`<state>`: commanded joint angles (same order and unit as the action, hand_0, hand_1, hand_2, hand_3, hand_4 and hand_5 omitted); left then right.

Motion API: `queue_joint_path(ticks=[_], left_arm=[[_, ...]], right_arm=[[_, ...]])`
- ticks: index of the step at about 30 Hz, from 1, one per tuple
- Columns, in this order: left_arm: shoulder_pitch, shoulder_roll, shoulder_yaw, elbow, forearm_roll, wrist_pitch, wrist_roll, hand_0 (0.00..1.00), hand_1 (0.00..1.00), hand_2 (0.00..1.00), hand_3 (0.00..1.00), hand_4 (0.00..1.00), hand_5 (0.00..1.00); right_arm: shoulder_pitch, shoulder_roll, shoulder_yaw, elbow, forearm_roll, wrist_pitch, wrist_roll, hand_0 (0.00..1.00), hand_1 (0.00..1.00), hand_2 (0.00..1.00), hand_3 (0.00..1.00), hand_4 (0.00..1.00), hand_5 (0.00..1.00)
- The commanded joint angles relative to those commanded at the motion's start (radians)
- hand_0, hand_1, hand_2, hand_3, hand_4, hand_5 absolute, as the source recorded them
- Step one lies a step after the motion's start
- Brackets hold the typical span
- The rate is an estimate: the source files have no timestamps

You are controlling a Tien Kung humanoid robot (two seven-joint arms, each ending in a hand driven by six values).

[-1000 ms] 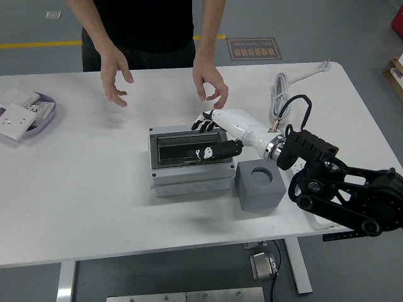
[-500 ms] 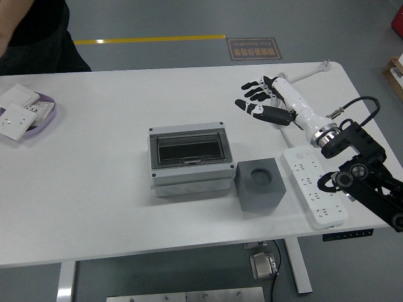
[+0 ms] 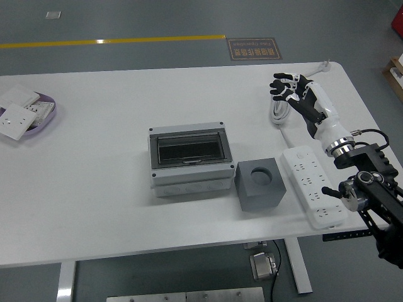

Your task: Pick up the cylinder from the cube,place it in the box,flap close box

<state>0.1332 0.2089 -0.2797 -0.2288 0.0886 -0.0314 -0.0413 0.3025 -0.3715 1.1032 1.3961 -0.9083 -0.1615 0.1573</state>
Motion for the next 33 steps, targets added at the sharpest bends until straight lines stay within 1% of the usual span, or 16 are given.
queue_joint_path(ticks=[4, 5, 9, 10, 11, 16, 17, 22, 23, 28, 29, 33], left_arm=[[0.001, 0.000, 0.005, 0.001, -0.005, 0.000, -0.001, 0.629, 0.647, 0.625, 0.668, 0.722, 0.253], [0.002, 0.000, 0.008, 0.001, -0.007, 0.000, -0.001, 0.629, 0.647, 0.625, 0.668, 0.722, 0.253], [0.003, 0.000, 0.019, 0.002, -0.017, 0.000, -0.001, 0.629, 0.647, 0.625, 0.668, 0.722, 0.253], [0.003, 0.000, 0.022, 0.002, -0.020, -0.001, -0.001, 0.629, 0.647, 0.625, 0.668, 0.722, 0.253], [0.003, 0.000, 0.025, 0.003, -0.022, -0.001, -0.001, 0.629, 0.647, 0.625, 0.668, 0.722, 0.253], [-0.001, 0.000, 0.041, 0.008, -0.040, -0.005, -0.005, 0.629, 0.647, 0.625, 0.668, 0.722, 0.253], [-0.001, 0.000, 0.042, 0.008, -0.043, -0.005, -0.006, 0.629, 0.647, 0.625, 0.668, 0.722, 0.253], [-0.001, 0.000, 0.060, 0.011, -0.059, -0.009, -0.007, 0.629, 0.647, 0.625, 0.668, 0.722, 0.253], [-0.001, 0.000, 0.063, 0.012, -0.062, -0.009, -0.007, 0.629, 0.647, 0.625, 0.668, 0.722, 0.253], [-0.002, 0.003, 0.079, 0.013, -0.080, -0.009, -0.011, 0.629, 0.647, 0.625, 0.668, 0.722, 0.253], [-0.002, 0.003, 0.081, 0.014, -0.082, -0.008, -0.011, 0.629, 0.647, 0.625, 0.668, 0.722, 0.253], [-0.004, 0.004, 0.086, 0.014, -0.086, -0.009, -0.013, 0.629, 0.647, 0.625, 0.668, 0.722, 0.253]], right_arm=[[0.009, 0.006, -0.013, -0.012, 0.061, 0.003, 0.003, 0.644, 0.500, 0.507, 0.633, 0.882, 0.258], [0.015, 0.008, -0.019, -0.016, 0.065, 0.002, 0.004, 0.627, 0.482, 0.470, 0.565, 0.877, 0.240], [0.063, 0.028, -0.042, -0.050, 0.046, -0.009, 0.005, 0.627, 0.482, 0.470, 0.565, 0.877, 0.240], [0.081, 0.036, -0.048, -0.064, 0.037, -0.014, 0.004, 0.627, 0.482, 0.470, 0.565, 0.877, 0.240], [0.096, 0.042, -0.053, -0.076, 0.029, -0.017, 0.004, 0.627, 0.501, 0.465, 0.530, 0.855, 0.219], [0.171, 0.075, -0.077, -0.157, 0.009, -0.029, 0.004, 0.627, 0.501, 0.465, 0.530, 0.855, 0.219], [0.182, 0.080, -0.080, -0.172, 0.009, -0.030, 0.004, 0.615, 0.498, 0.456, 0.502, 0.842, 0.214], [0.245, 0.106, -0.109, -0.264, 0.021, -0.028, 0.009, 0.615, 0.498, 0.456, 0.502, 0.842, 0.214], [0.255, 0.111, -0.112, -0.279, 0.021, -0.028, 0.010, 0.604, 0.433, 0.428, 0.481, 0.818, 0.194], [0.297, 0.155, -0.102, -0.349, 0.002, -0.029, 0.019, 0.604, 0.433, 0.428, 0.481, 0.818, 0.194], [0.304, 0.162, -0.102, -0.361, -0.001, -0.030, 0.022, 0.601, 0.469, 0.445, 0.480, 0.809, 0.190], [0.339, 0.191, -0.106, -0.415, -0.009, -0.033, 0.031, 0.601, 0.469, 0.445, 0.480, 0.809, 0.190]])
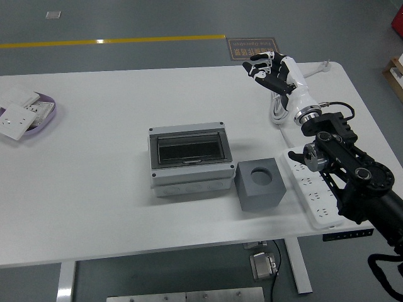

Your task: Pick up the cylinder from the cube,place it in the box,flap close box

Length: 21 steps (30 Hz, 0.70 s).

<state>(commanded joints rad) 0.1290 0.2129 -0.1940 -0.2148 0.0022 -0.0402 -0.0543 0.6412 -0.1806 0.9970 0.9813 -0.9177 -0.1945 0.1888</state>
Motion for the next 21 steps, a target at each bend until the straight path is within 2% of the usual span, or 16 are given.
queue_joint_path(ticks=[5, 15, 21], left_arm=[[-0.005, 0.001, 0.000, 0.000, 0.003, -0.001, 0.000, 0.629, 0.647, 0.625, 0.668, 0.722, 0.253], [-0.008, 0.004, 0.003, -0.001, 0.003, -0.001, 0.000, 0.629, 0.647, 0.625, 0.668, 0.722, 0.253], [-0.009, 0.004, -0.002, -0.001, 0.008, 0.000, 0.000, 0.629, 0.647, 0.625, 0.668, 0.722, 0.253]], right_arm=[[0.055, 0.021, -0.015, -0.078, 0.011, -0.008, 0.012, 0.602, 0.466, 0.448, 0.480, 0.806, 0.188], [0.148, 0.019, -0.103, -0.198, 0.098, -0.024, 0.034, 0.590, 0.453, 0.441, 0.467, 0.795, 0.199], [0.151, 0.009, -0.137, -0.206, 0.127, -0.029, 0.039, 0.584, 0.456, 0.442, 0.468, 0.782, 0.213]])
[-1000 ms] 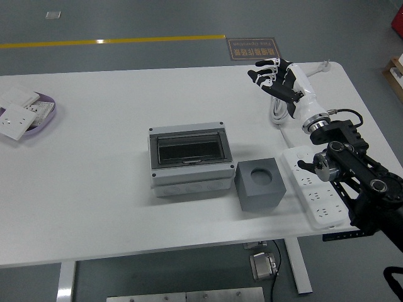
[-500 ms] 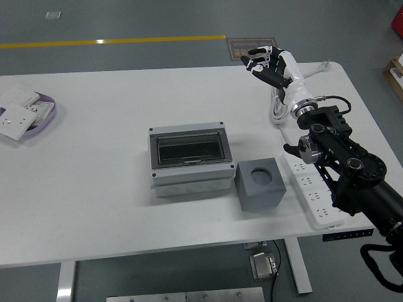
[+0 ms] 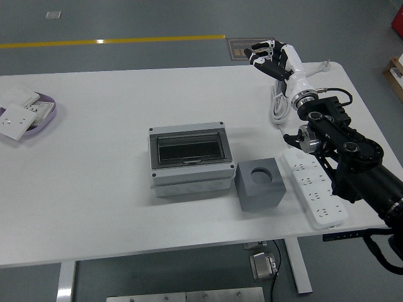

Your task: Pick up the cylinder from the cube,place it in the box,flap close box

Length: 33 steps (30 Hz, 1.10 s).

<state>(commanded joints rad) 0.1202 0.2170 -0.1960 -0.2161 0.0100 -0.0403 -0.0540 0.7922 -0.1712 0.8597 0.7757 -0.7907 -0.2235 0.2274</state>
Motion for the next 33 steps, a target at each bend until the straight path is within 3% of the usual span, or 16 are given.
queue_joint_path(ticks=[12, 25, 33], left_arm=[[-0.005, -0.001, -0.047, -0.010, 0.050, 0.000, -0.001, 0.629, 0.647, 0.625, 0.668, 0.722, 0.253], [-0.007, -0.001, -0.067, -0.013, 0.067, 0.001, -0.001, 0.629, 0.647, 0.625, 0.668, 0.722, 0.253], [-0.010, -0.002, -0.075, -0.013, 0.069, 0.001, 0.000, 0.629, 0.647, 0.625, 0.668, 0.722, 0.253]], right_arm=[[-0.076, -0.021, -0.080, 0.026, 0.029, 0.001, 0.015, 0.575, 0.456, 0.441, 0.464, 0.768, 0.226], [-0.156, -0.027, -0.100, 0.061, 0.049, 0.004, 0.029, 0.569, 0.461, 0.442, 0.459, 0.739, 0.215], [-0.244, -0.085, -0.046, 0.209, 0.008, 0.006, 0.019, 0.564, 0.454, 0.442, 0.457, 0.729, 0.208]])
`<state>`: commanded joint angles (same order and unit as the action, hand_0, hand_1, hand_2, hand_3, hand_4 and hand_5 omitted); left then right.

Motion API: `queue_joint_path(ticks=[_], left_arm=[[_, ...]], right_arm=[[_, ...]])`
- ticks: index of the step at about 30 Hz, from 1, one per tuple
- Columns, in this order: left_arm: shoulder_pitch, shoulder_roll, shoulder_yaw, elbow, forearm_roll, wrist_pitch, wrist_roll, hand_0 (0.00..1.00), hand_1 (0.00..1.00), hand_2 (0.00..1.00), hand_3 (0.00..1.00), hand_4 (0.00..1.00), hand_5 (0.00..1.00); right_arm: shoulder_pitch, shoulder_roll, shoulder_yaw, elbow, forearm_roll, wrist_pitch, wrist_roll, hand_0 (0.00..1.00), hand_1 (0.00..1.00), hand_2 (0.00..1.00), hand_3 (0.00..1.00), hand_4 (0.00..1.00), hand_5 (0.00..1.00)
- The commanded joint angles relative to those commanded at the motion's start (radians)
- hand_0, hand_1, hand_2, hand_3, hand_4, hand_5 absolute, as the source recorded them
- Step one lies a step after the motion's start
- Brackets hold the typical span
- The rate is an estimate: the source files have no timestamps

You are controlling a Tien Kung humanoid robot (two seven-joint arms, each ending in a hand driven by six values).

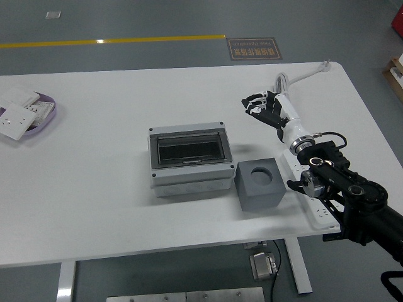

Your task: Pick up the cylinder from the cube,place it in the box,flap close box

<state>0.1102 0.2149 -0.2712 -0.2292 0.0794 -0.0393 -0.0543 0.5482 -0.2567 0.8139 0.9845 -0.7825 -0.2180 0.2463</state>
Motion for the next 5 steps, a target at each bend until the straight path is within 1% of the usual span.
queue_joint_path(ticks=[5], left_arm=[[0.003, 0.003, 0.004, 0.001, -0.004, 0.000, 0.000, 0.629, 0.647, 0.625, 0.668, 0.722, 0.253]], right_arm=[[-0.087, -0.056, 0.063, 0.127, -0.051, -0.002, -0.006, 0.558, 0.456, 0.442, 0.456, 0.720, 0.205]])
